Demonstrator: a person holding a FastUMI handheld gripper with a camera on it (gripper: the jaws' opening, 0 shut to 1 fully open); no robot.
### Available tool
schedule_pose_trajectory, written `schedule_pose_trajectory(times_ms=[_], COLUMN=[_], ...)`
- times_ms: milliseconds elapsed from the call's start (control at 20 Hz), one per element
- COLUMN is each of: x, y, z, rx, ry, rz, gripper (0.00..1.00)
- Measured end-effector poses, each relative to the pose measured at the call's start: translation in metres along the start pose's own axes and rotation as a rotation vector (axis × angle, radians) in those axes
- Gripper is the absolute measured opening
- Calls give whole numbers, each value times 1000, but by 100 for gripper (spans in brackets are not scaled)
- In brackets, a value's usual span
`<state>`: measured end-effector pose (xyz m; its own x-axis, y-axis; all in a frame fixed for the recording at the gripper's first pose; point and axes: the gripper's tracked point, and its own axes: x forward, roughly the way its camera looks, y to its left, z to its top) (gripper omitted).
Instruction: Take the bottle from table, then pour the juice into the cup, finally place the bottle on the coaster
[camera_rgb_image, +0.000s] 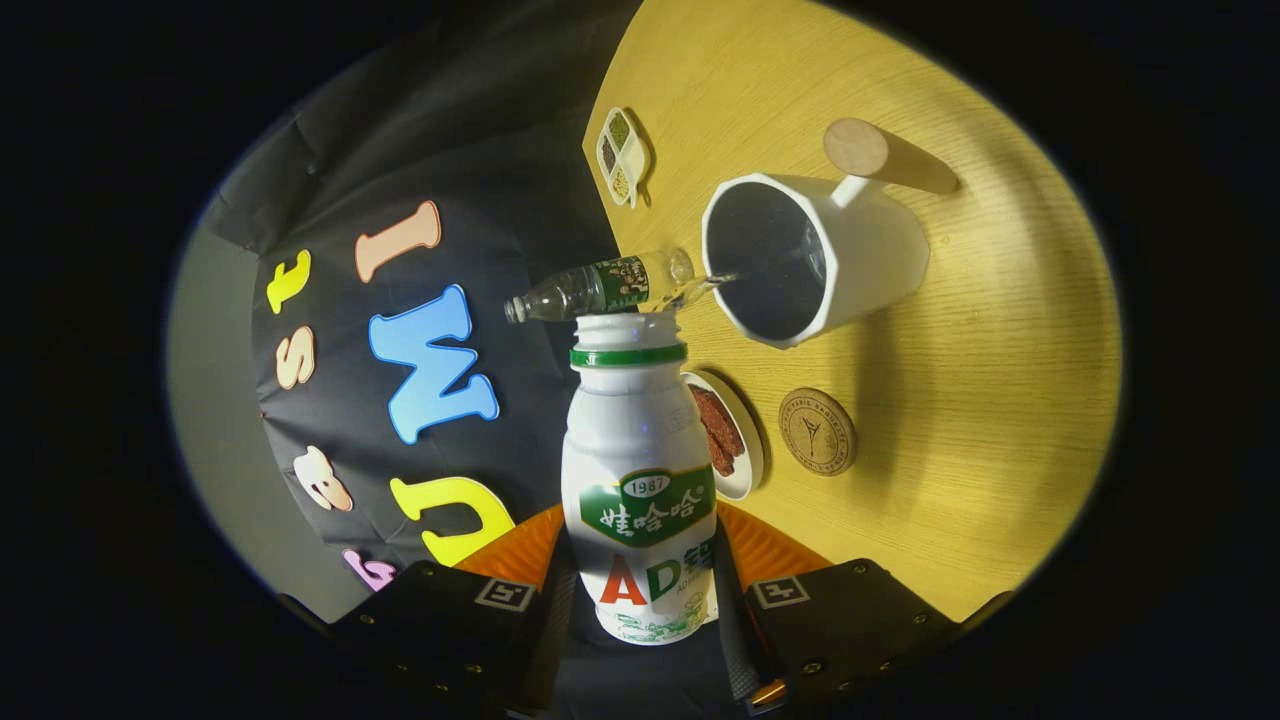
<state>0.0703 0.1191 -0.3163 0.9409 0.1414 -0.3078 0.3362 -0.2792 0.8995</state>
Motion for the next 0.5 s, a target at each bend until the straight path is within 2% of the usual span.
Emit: schedule_pose_trajectory(times_ms=[500], x=[3], y=[-2], z=[0], rx=[31], ry=[-8], rz=[-11], gripper=[64])
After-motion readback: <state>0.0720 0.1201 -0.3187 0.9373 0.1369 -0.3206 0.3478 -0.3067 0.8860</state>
